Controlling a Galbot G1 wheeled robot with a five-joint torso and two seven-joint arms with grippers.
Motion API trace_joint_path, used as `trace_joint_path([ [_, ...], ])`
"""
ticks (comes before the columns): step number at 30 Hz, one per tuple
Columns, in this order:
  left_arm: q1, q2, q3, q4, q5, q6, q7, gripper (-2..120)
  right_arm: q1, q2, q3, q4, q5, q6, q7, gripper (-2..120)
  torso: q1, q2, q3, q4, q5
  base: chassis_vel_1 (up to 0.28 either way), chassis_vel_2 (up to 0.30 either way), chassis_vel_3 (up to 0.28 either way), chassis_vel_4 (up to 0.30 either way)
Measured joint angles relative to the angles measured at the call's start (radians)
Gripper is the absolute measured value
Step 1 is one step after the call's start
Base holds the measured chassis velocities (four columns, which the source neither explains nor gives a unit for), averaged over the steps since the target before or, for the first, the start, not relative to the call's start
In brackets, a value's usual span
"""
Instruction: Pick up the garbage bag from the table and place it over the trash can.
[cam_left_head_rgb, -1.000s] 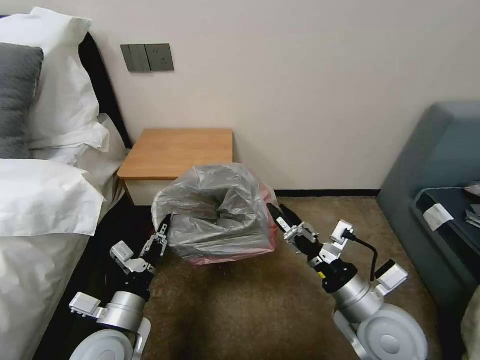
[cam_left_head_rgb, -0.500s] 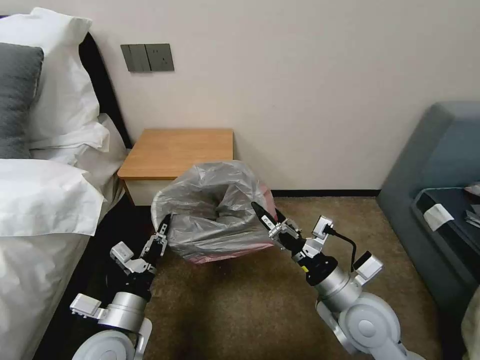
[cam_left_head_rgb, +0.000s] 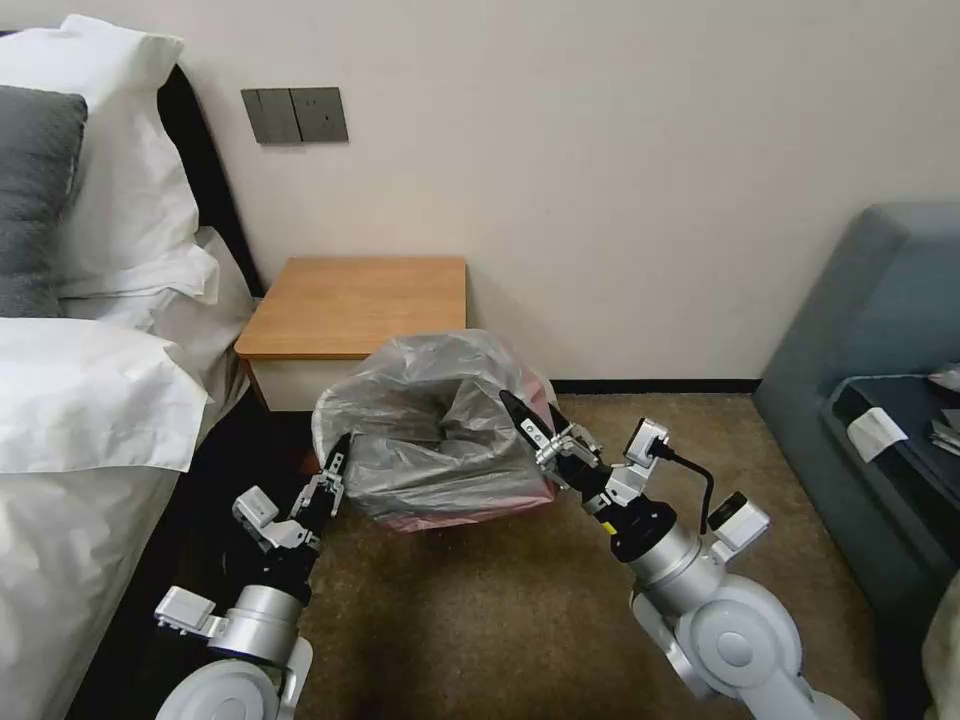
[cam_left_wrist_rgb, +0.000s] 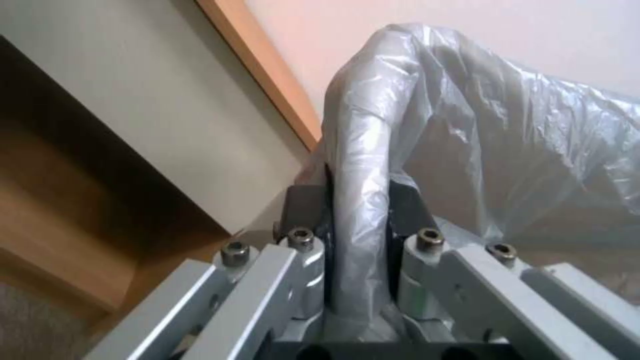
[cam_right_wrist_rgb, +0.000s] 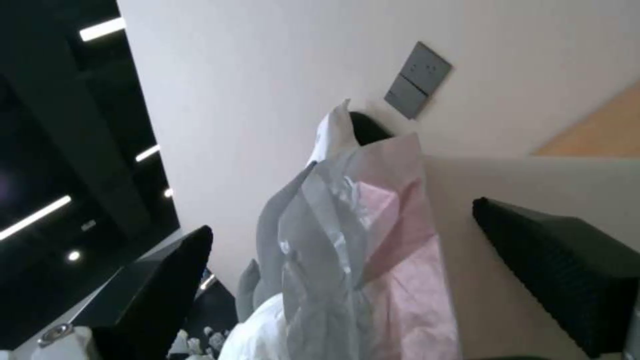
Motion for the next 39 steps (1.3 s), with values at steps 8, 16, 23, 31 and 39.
trace_joint_path([
  [8, 0.004, -0.004, 0.002, -0.009, 0.009, -0.005, 0.0, 9, -0.001, 0.002, -0.001, 0.008, -0.001, 0.0, 0.005, 82, 0.0, 0.0, 0.0, 0.0, 0.0, 0.0, 0.0, 0.0, 0.0],
  [16, 0.006, -0.003, 0.002, -0.017, 0.011, -0.007, 0.0, 9, 0.005, 0.005, -0.013, 0.011, -0.005, 0.001, 0.007, 48, 0.0, 0.0, 0.0, 0.0, 0.0, 0.0, 0.0, 0.0, 0.0],
  [23, 0.005, -0.001, 0.005, -0.018, 0.014, -0.007, 0.0, 9, 0.016, 0.006, -0.014, 0.011, -0.007, 0.001, 0.011, 27, 0.0, 0.0, 0.0, 0.0, 0.0, 0.0, 0.0, 0.0, 0.0],
  [31, 0.003, 0.0, 0.007, -0.018, 0.02, -0.006, 0.0, 9, 0.023, 0.007, -0.013, 0.011, -0.007, 0.001, 0.015, 0, 0.0, 0.0, 0.0, 0.0, 0.0, 0.0, 0.0, 0.0, 0.0],
  [39, 0.007, 0.002, 0.009, -0.015, 0.036, -0.005, 0.036, 9, 0.049, 0.011, -0.009, 0.005, -0.015, 0.003, 0.028, 0, 0.0, 0.0, 0.0, 0.0001, 0.0, 0.0, 0.0, 0.0, 0.0],
])
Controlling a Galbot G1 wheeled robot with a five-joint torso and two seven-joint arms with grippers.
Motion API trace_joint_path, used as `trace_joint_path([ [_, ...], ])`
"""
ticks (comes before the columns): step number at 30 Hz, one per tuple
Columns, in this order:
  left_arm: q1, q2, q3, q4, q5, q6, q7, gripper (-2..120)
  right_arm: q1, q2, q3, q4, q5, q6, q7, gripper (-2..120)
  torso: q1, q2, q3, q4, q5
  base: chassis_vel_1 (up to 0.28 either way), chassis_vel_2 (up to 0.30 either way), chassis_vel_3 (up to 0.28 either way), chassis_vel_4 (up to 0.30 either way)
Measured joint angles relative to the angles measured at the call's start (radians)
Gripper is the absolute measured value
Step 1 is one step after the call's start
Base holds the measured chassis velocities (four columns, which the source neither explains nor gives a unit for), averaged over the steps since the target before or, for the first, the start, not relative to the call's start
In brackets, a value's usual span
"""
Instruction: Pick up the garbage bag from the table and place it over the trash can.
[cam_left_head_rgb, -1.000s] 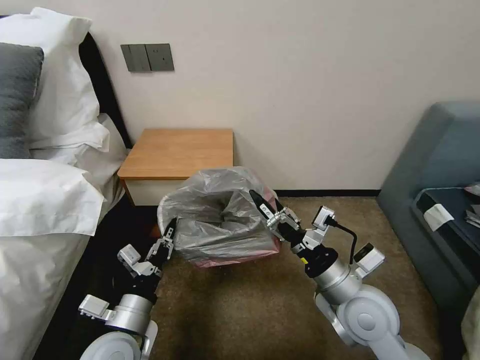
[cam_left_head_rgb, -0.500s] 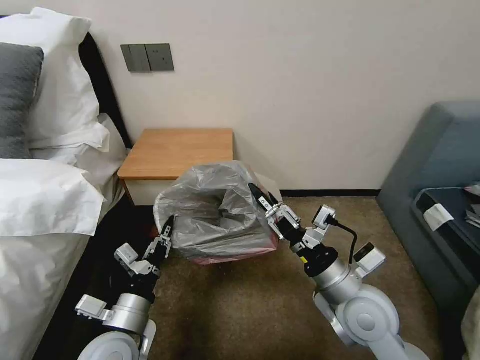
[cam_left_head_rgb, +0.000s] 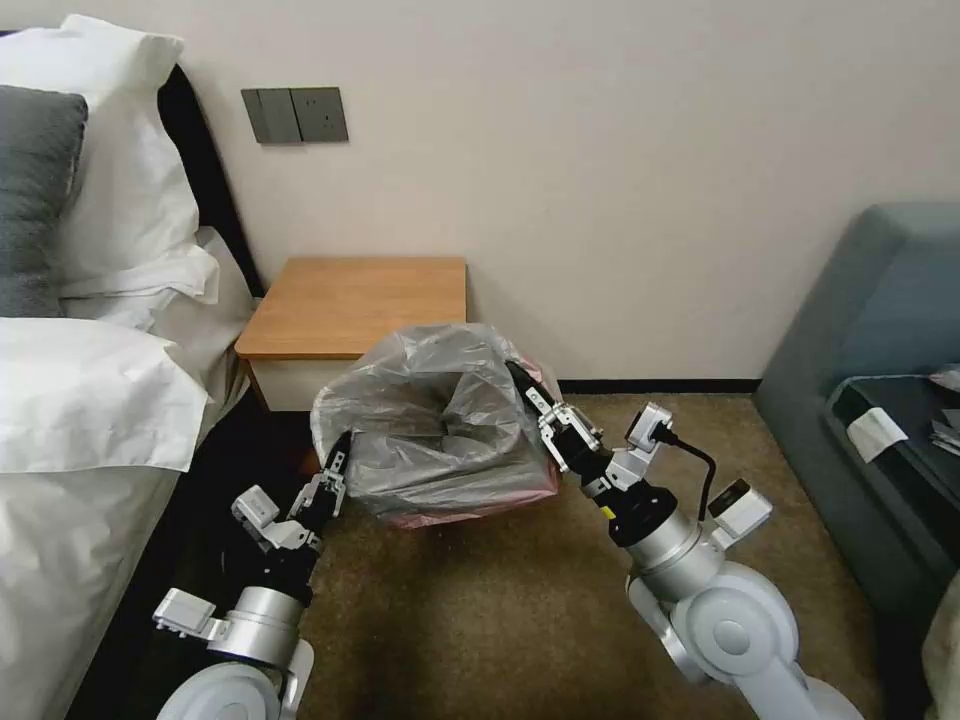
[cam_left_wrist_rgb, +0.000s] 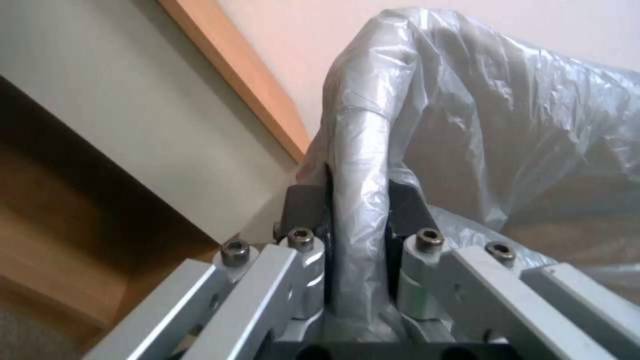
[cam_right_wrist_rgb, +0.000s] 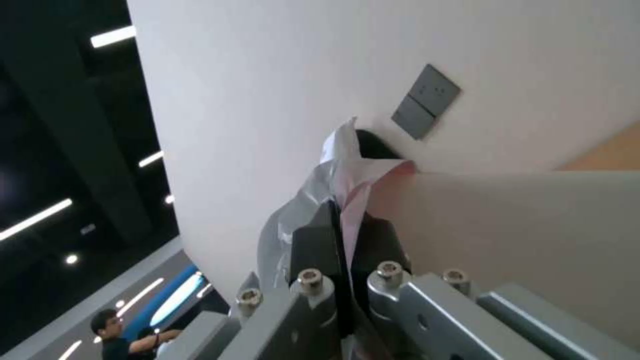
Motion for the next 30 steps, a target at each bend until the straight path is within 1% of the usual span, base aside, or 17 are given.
trace_joint_path([
  [3, 0.002, 0.006, 0.001, 0.005, 0.005, 0.001, 0.021, 9, 0.014, 0.001, 0.008, 0.0, 0.0, 0.0, 0.009, 0, 0.0, 0.0, 0.0, 0.0, 0.0, 0.0, 0.0, 0.0, 0.0],
  [7, 0.002, 0.01, 0.005, 0.011, 0.018, 0.001, 0.03, 9, 0.017, 0.007, 0.014, 0.016, 0.009, 0.0, 0.019, 0, 0.0, 0.0, 0.0, 0.0, 0.0, 0.0, 0.0, 0.0, 0.0],
  [12, -0.001, 0.009, 0.009, 0.015, 0.024, -0.001, 0.03, 9, 0.007, 0.012, 0.015, 0.032, 0.008, -0.001, 0.019, 0, 0.0, 0.0, 0.0, 0.0, -0.0001, 0.0, 0.0, 0.0, 0.0],
  [17, -0.003, 0.008, 0.008, 0.015, 0.027, -0.004, 0.026, 9, -0.017, 0.002, 0.006, 0.03, -0.025, 0.0, 0.005, -1, 0.0, 0.0, 0.0, 0.0, 0.0, 0.0, 0.0, 0.0, 0.0],
  [19, -0.003, 0.008, 0.006, 0.013, 0.027, -0.008, 0.023, 9, -0.027, 0.001, 0.0, 0.029, -0.034, 0.001, 0.003, 7, 0.0, 0.0, 0.0, -0.0001, 0.0, 0.0, 0.0, 0.0, 0.0],
  [20, -0.003, 0.008, 0.006, 0.013, 0.027, -0.008, 0.023, 9, -0.027, 0.001, 0.0, 0.029, -0.034, 0.001, 0.003, 7, 0.0, 0.0, 0.0, -0.0001, 0.0, 0.0, 0.0, 0.0, 0.0],
  [21, -0.003, 0.008, 0.005, 0.013, 0.027, -0.008, 0.023, 9, -0.028, 0.001, 0.0, 0.029, -0.035, 0.001, 0.003, 10, 0.0, 0.0, 0.0, -0.0001, 0.0, 0.0, 0.0, 0.0, 0.0],
  [22, -0.003, 0.008, 0.005, 0.013, 0.027, -0.009, 0.022, 9, -0.029, 0.002, 0.0, 0.03, -0.036, 0.002, 0.003, 16, 0.0, 0.0, 0.0, 0.0, 0.0, 0.0, 0.0, 0.0, 0.0],
  [23, -0.003, 0.008, 0.005, 0.013, 0.027, -0.009, 0.022, 9, -0.029, 0.002, 0.0, 0.03, -0.036, 0.002, 0.003, 16, 0.0, 0.0, 0.0, 0.0, 0.0, 0.0, 0.0, 0.0, 0.0],
  [25, -0.003, 0.008, 0.004, 0.013, 0.029, -0.012, 0.019, 9, -0.03, 0.003, -0.003, 0.035, -0.041, 0.002, 0.003, 25, 0.0, 0.0, 0.0, 0.0, 0.0, 0.0, 0.0, 0.0, 0.0],
  [26, -0.003, 0.008, 0.004, 0.013, 0.029, -0.012, 0.019, 9, -0.03, 0.003, -0.003, 0.035, -0.041, 0.002, 0.003, 25, 0.0, 0.0, 0.0, 0.0, 0.0, 0.0, 0.0, 0.0, 0.0],
  [27, -0.004, 0.007, 0.003, 0.014, 0.029, -0.014, 0.018, 9, -0.031, 0.003, -0.003, 0.039, -0.045, 0.002, 0.003, 28, 0.0, 0.0, 0.0, 0.0, 0.0, 0.0, 0.0, 0.0, 0.0],
  [28, -0.004, 0.007, 0.002, 0.014, 0.03, -0.015, 0.017, 9, -0.033, 0.003, -0.004, 0.042, -0.046, 0.002, 0.003, 34, 0.0, 0.0, 0.0, 0.0, 0.0, 0.0, 0.0, 0.0, 0.0],
  [29, -0.004, 0.007, 0.002, 0.014, 0.03, -0.015, 0.017, 9, -0.033, 0.003, -0.004, 0.042, -0.046, 0.002, 0.003, 34, 0.0, 0.0, 0.0, 0.0, 0.0, 0.0, 0.0, 0.0, 0.0],
  [30, -0.004, 0.007, 0.002, 0.014, 0.03, -0.016, 0.016, 9, -0.032, 0.002, -0.002, 0.044, -0.046, 0.002, 0.003, 37, 0.0, 0.0, 0.0, 0.0, 0.0, 0.0, 0.0, 0.0, 0.0],
])
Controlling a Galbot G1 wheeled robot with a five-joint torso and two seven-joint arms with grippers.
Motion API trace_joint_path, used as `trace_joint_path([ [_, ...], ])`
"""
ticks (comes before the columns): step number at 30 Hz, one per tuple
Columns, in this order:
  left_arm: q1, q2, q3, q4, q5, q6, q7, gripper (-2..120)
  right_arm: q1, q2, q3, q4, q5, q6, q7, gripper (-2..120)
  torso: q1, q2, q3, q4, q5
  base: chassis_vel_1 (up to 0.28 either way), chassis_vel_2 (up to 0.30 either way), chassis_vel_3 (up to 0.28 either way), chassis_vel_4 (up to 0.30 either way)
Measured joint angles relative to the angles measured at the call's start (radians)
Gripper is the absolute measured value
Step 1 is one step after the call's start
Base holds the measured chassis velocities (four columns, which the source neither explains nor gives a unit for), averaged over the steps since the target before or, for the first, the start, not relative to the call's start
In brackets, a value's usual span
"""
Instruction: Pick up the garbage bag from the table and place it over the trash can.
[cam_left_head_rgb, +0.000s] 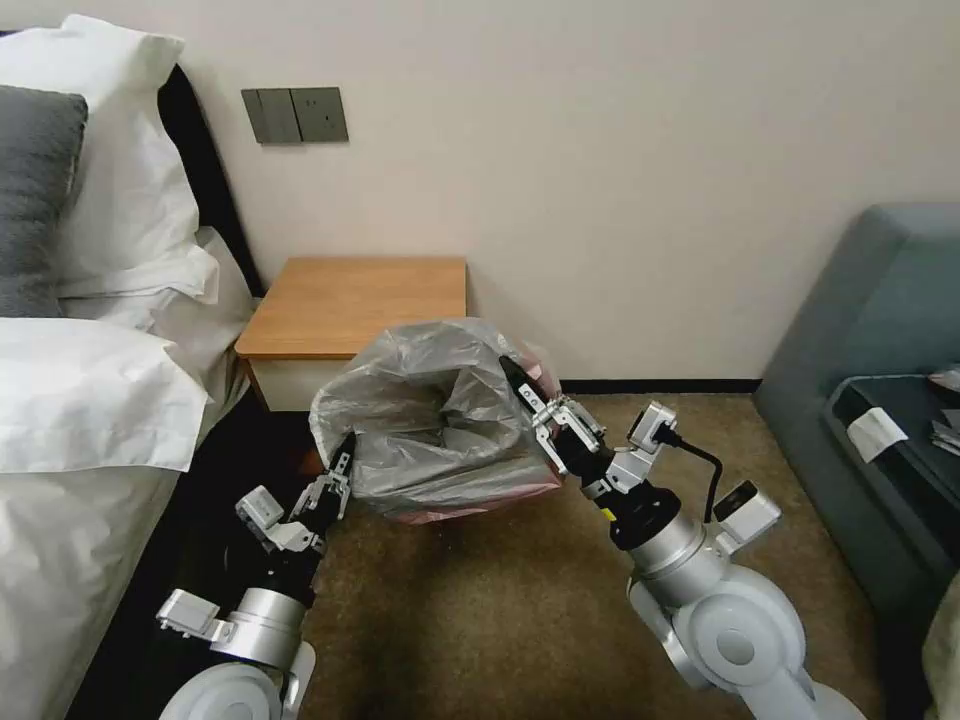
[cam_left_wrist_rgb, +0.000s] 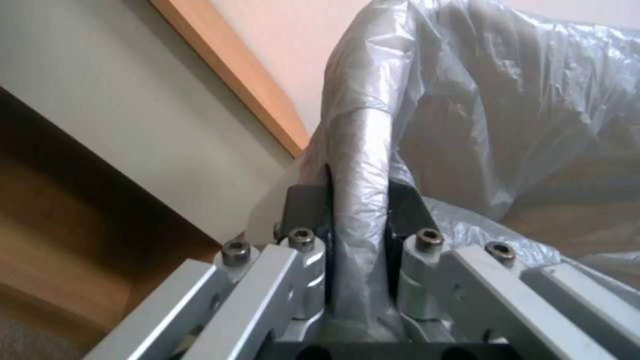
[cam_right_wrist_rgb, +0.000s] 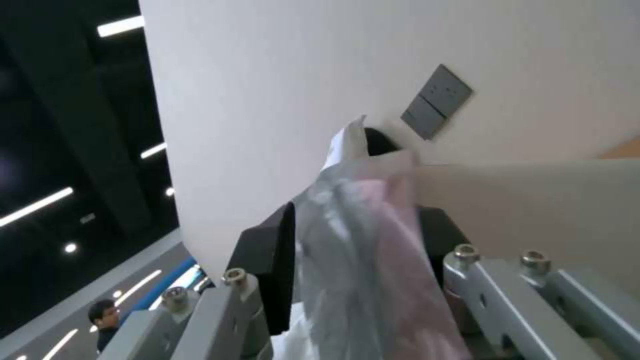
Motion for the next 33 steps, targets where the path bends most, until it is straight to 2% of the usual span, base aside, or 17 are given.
trace_joint_path([
  [3, 0.0, -0.001, 0.002, 0.0, 0.003, 0.0, 0.0, 9, 0.003, 0.001, 0.008, 0.0, 0.001, 0.001, 0.001, 31, 0.0, 0.0, 0.0, 0.0, 0.0, 0.0, 0.0, 0.0, 0.0],
  [6, 0.001, -0.002, 0.006, 0.006, 0.009, -0.001, 0.0, 9, 0.008, 0.004, 0.016, 0.0, 0.001, 0.001, 0.001, 18, 0.0, 0.0, 0.0, 0.0, 0.0, 0.0, 0.0, 0.0, 0.0],
  [7, 0.001, -0.002, 0.006, 0.006, 0.009, -0.001, 0.0, 9, 0.008, 0.004, 0.016, 0.0, 0.001, 0.001, 0.001, 18, 0.0, 0.0, 0.0, 0.0, 0.0, 0.0, 0.0, 0.0, 0.0],
  [9, 0.001, -0.002, 0.008, 0.009, 0.012, -0.001, 0.001, 9, 0.013, 0.007, 0.019, 0.0, 0.002, 0.001, 0.001, 7, 0.0, 0.0, 0.0, 0.0, 0.0, 0.0, 0.0, 0.0, 0.0],
  [11, 0.0, -0.004, 0.008, 0.01, 0.012, -0.002, 0.001, 9, 0.017, 0.01, 0.022, -0.001, 0.003, 0.001, 0.001, 0, 0.0, 0.0, 0.0, 0.0, 0.0, 0.0, 0.0, 0.0, 0.0],
  [24, 0.001, -0.005, 0.008, 0.003, 0.003, -0.003, 0.008, 9, 0.033, 0.022, 0.035, -0.02, 0.006, 0.005, 0.001, 0, 0.0, 0.0, 0.0, 0.0, 0.0, 0.0, 0.0, 0.0, 0.0],
  [33, 0.005, 0.002, -0.002, 0.001, -0.056, -0.001, 0.07, 9, 0.069, 0.025, 0.078, -0.049, 0.014, 0.005, 0.007, 0, 0.0, 0.0, 0.0, 0.0, 0.0, 0.0, 0.0, 0.0, 0.0],
])
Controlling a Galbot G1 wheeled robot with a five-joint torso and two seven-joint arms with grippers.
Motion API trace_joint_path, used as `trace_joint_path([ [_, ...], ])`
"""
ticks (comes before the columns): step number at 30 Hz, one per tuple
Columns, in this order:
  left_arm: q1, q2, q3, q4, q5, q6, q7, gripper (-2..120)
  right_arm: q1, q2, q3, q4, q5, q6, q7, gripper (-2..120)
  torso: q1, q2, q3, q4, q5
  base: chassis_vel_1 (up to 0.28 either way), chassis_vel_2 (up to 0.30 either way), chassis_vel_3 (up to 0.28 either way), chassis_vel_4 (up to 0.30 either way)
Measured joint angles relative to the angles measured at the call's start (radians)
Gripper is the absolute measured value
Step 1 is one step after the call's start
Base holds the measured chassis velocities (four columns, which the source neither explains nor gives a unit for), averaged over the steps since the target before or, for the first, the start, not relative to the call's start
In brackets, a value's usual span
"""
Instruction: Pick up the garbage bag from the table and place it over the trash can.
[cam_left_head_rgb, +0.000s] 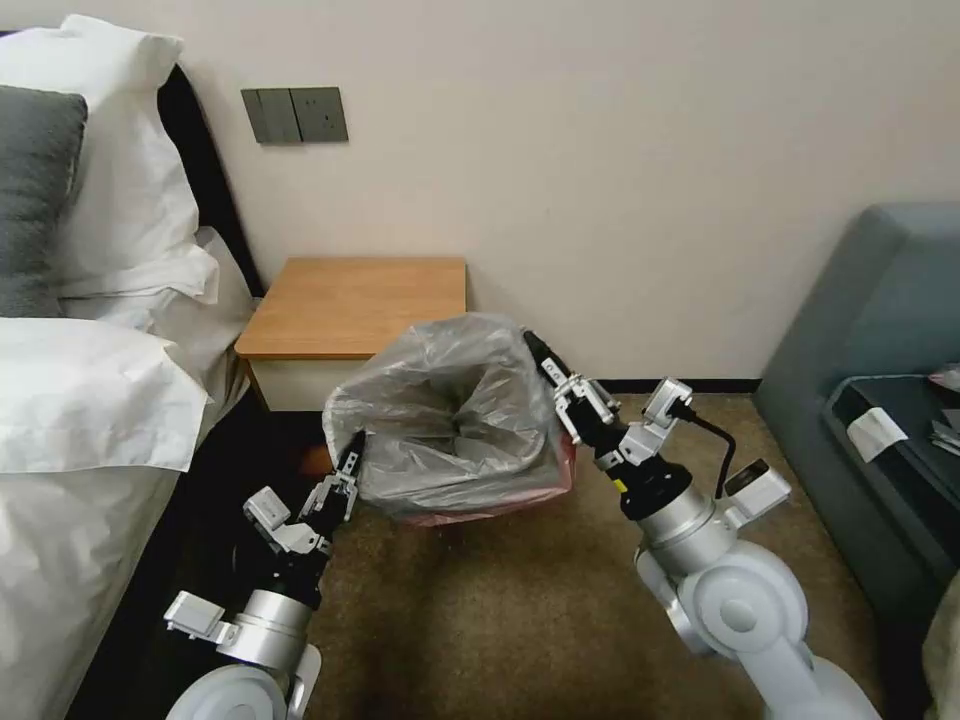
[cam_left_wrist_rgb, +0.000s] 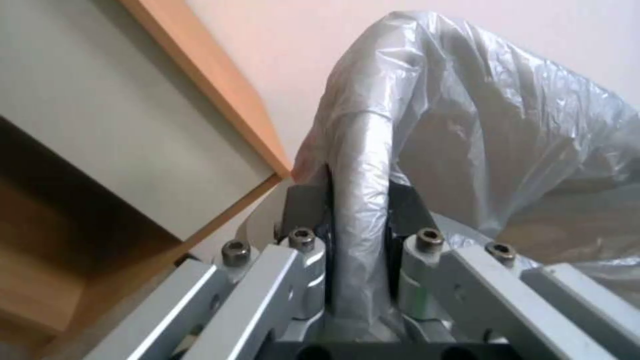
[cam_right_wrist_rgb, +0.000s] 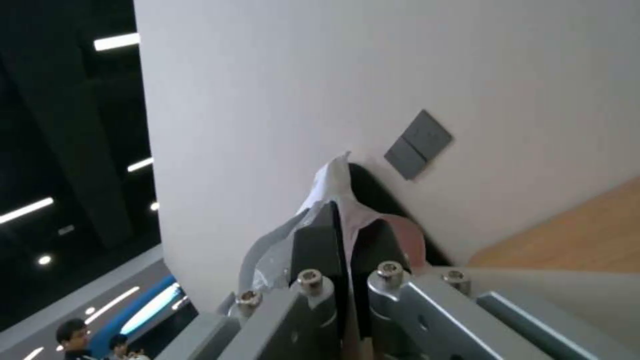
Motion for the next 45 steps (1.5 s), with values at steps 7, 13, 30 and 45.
trace_joint_path([
  [7, 0.004, -0.005, 0.003, -0.015, -0.044, -0.005, 0.023, 9, -0.002, -0.003, 0.019, -0.024, -0.002, 0.005, -0.001, 0, 0.0, 0.0, 0.0, 0.0, 0.0001, 0.0, 0.0, 0.0, 0.0],
  [13, 0.01, -0.011, 0.006, -0.029, -0.075, -0.005, 0.042, 9, 0.01, 0.003, 0.023, -0.086, -0.021, 0.017, -0.004, 0, 0.0, 0.0, 0.0, 0.0, 0.0001, 0.0, 0.0, 0.0, 0.0],
  [30, 0.013, -0.008, 0.005, -0.031, -0.089, -0.009, 0.053, 9, 0.064, 0.002, 0.047, -0.244, -0.087, 0.06, -0.032, 0, 0.0, 0.0, 0.0, 0.0, 0.0001, 0.0, 0.0, 0.0, 0.0],
  [45, 0.003, 0.008, -0.002, -0.028, 0.096, -0.034, -0.094, 9, -0.082, 0.014, 0.152, -0.158, -0.315, 0.15, -0.131, 32, 0.0, 0.0, 0.0, -0.0002, 0.0001, 0.0, 0.0, 0.0, 0.0],
])
